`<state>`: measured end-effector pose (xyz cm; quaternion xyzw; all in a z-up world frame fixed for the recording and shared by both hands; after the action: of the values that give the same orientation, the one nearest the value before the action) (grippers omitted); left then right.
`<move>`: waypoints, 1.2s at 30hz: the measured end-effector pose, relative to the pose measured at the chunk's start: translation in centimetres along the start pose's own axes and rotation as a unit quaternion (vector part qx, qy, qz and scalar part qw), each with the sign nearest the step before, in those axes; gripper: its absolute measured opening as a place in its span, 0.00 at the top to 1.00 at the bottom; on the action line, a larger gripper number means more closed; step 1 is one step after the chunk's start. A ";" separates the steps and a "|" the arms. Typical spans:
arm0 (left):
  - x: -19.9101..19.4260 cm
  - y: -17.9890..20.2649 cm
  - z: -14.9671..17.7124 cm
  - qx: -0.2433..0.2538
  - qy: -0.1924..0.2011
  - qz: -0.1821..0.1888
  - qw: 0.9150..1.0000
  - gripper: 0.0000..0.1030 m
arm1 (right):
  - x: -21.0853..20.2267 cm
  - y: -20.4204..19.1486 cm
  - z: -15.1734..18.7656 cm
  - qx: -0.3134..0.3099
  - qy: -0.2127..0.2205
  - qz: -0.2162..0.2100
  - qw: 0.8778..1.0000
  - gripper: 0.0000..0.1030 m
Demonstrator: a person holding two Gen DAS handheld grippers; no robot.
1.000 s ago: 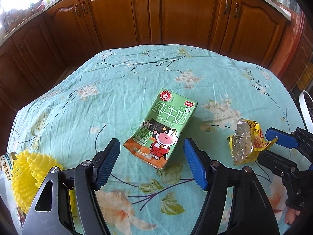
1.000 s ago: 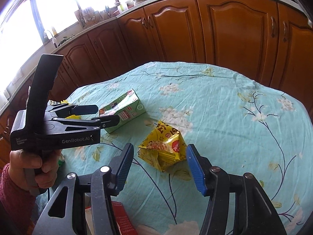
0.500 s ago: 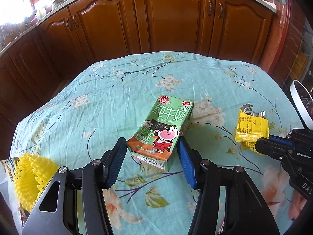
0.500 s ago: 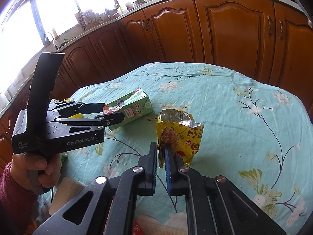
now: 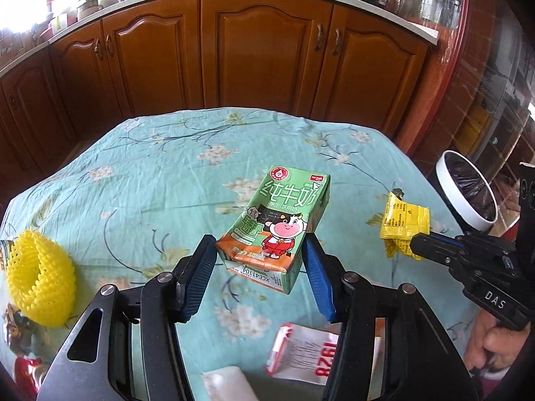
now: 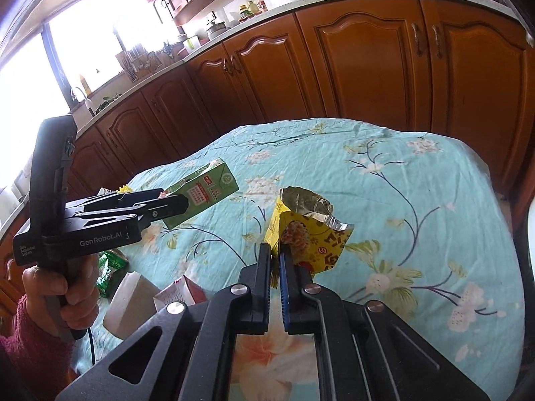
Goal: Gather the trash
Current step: 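Carry the green carton and yellow wrapper over the bin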
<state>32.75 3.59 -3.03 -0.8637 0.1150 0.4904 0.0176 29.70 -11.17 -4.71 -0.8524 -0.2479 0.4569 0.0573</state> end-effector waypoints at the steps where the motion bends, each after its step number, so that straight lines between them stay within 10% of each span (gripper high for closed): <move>1: -0.2 0.9 0.2 0.004 0.002 0.005 1.000 0.49 | -0.7 0.4 0.3 0.003 0.004 0.003 1.000 0.96; 36: 0.2 22.0 2.6 0.102 -0.007 0.073 0.992 0.49 | -15.2 13.6 8.1 0.119 0.088 0.071 0.986 0.95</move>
<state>25.90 -17.50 -2.77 -0.8433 0.2268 0.4821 0.0703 21.21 -31.28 -2.36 -0.8919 -0.1242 0.4093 0.1471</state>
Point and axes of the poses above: each gripper's, at about its wrist camera, not at the fingertips, and x roughly the way its jaws point, y to its right, z to its underside, the point moved 8 cm from there along x, roughly the way its jaws point, and after that the axes turned 10 degrees about -y, right-handed, at the moved point
